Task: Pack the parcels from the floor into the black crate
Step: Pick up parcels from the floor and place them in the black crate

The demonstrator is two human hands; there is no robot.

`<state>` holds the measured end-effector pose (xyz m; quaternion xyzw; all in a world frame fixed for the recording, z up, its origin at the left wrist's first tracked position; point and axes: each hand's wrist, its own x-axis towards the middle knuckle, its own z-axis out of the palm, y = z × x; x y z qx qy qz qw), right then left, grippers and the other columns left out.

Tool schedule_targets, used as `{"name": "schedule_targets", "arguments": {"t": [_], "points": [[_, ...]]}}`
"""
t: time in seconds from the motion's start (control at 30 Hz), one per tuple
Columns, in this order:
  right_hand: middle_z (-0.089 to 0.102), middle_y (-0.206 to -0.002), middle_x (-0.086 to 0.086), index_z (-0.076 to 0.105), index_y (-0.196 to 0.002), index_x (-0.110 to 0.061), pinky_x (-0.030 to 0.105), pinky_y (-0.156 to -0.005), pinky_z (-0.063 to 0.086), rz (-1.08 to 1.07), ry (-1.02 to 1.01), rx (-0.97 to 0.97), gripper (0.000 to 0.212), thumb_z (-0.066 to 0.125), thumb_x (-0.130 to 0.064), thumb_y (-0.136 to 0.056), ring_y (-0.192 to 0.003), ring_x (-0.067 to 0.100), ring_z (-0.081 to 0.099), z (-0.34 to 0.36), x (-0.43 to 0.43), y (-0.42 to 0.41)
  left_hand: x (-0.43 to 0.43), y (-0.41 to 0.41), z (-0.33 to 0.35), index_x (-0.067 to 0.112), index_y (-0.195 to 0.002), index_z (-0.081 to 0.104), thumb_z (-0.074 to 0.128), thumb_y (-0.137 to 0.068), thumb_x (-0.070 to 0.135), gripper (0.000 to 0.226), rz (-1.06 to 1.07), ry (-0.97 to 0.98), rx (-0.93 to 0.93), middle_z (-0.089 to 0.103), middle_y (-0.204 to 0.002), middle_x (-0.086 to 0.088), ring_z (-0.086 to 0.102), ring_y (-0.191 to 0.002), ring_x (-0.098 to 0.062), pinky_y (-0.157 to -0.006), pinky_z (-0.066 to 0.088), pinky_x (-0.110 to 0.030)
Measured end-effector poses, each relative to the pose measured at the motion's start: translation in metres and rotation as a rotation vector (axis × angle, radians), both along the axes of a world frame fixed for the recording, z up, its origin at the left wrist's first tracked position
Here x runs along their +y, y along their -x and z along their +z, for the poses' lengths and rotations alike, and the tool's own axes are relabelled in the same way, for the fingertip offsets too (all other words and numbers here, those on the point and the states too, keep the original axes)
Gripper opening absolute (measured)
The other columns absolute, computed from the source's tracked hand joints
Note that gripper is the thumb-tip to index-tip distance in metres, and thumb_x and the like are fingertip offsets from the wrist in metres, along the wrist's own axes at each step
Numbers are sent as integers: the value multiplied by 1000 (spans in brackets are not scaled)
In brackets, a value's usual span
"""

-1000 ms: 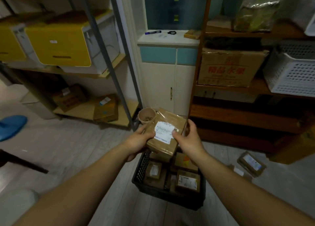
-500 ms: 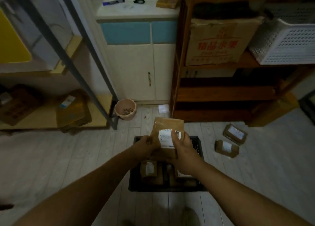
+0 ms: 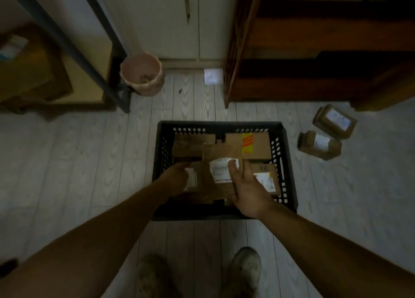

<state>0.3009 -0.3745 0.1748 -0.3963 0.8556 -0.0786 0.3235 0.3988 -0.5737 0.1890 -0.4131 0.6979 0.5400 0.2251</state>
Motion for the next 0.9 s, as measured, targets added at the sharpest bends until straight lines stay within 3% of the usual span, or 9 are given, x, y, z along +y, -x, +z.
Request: {"name": "schedule_targets", "arguments": {"t": [0.1,0.17,0.23,0.3,0.47,0.57,0.73,0.9], "points": [[-19,-153,18,-17,-148,-20,35,-103,36,39,-58,10,90,53,-32,-92,-130,36,30,-58,5,4,-8,-11,-84,19,-145,26,54,-91,26,62,-378,315,-100,36,-144,-13,39,-127,-31,-102,38,-35],[-21,-153,17,-16,-148,-20,37,-106,35,66,-76,-4,90,54,-30,-92,-130,36,31,-89,7,5,-6,-17,-128,22,-147,14,63,-83,40,83,-571,468,-122,16,-153,-11,17,-139,-35,-112,24,-48],[-22,-153,15,-14,-149,-21,40,-108,35,84,-81,-15,91,56,-27,-91,-131,36,30,-115,7,4,-4,-18,-161,29,-147,0,65,-80,46,95,-660,540,-127,-5,-156,-9,-4,-142,-34,-113,16,-54],[-22,-153,15,-13,-149,-21,40,-107,35,96,-90,-19,91,56,-26,-91,-132,37,30,-135,5,4,-7,-18,-187,34,-146,-8,63,-81,47,97,-723,584,-121,-12,-156,-9,-9,-142,-36,-112,17,-57],[-19,-153,19,-11,-149,-19,41,-108,34,85,-128,-16,88,55,-23,-91,-131,40,31,-164,-3,4,-23,-17,-219,31,-147,-2,58,-85,47,88,-867,617,-156,-8,-156,-9,-8,-142,-34,-111,18,-53],[-13,-154,20,-10,-150,-19,43,-108,34,83,-134,43,88,56,-28,-91,-131,40,31,-175,-8,4,-26,-19,-224,31,-147,-2,56,-85,48,87,-845,626,-162,-8,-157,-7,-8,-143,-32,-111,17,-54],[-6,-154,26,-14,-148,-20,54,-113,2,108,-265,188,87,45,-49,-92,-142,41,-3,-191,-14,1,-28,-27,-221,30,-147,-5,56,-85,47,88,-873,608,-167,-13,-156,-7,-15,-142,-31,-111,12,-56],[-20,-152,27,-23,-146,-21,58,-111,-7,149,-462,100,96,52,-43,-90,-141,41,-20,-182,-15,-1,-26,-32,-197,25,-148,1,52,-86,49,83,-880,551,-186,-15,-155,-10,-10,-142,-33,-113,13,-57]]}}
